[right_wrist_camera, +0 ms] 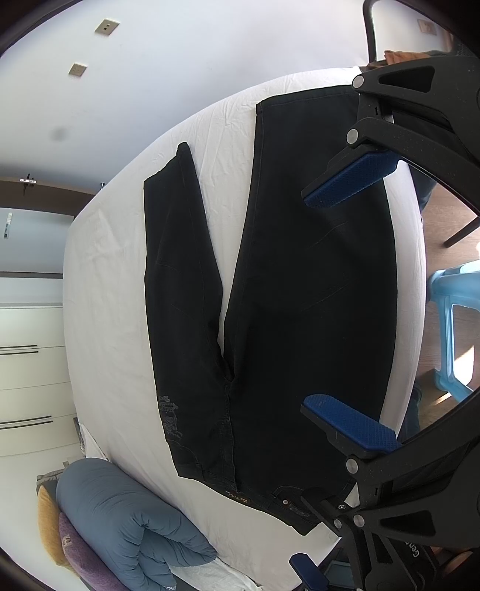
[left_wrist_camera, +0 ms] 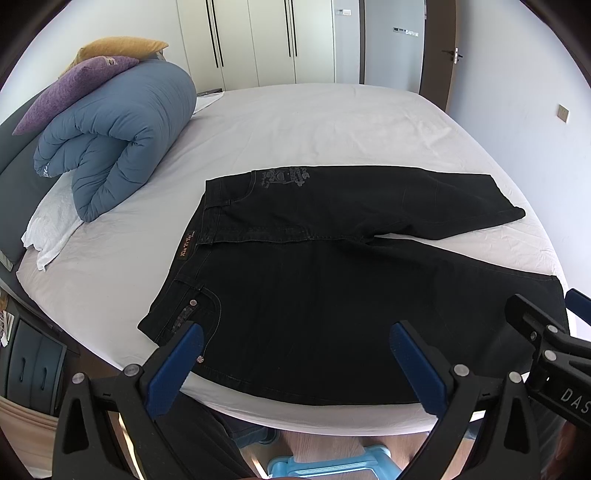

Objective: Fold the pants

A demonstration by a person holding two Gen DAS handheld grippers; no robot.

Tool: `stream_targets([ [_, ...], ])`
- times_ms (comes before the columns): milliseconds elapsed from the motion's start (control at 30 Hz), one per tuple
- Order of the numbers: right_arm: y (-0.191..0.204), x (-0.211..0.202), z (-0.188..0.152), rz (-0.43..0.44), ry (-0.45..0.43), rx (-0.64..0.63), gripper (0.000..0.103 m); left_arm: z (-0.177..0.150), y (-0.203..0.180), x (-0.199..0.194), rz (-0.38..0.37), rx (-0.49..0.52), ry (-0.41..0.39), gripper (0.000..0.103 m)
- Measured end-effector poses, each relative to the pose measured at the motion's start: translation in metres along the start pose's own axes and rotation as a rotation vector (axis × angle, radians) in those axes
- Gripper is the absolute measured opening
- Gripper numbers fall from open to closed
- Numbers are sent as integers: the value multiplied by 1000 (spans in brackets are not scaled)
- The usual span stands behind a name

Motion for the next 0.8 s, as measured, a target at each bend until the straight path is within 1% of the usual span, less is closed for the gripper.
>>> stream_targets([
  [800,2,2,-5,0,6,0,103,-7,0,2,1,1,5,103],
])
Point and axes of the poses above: each gripper's, at about its wrist camera, not at the fingertips, and x roughly the way its jaws point, y to its left, z to its top, the point moved 2 cm from there along x, roughly the way its jaws point, and after that the axes turned 13 degrees about x, right-handed, at the moved point
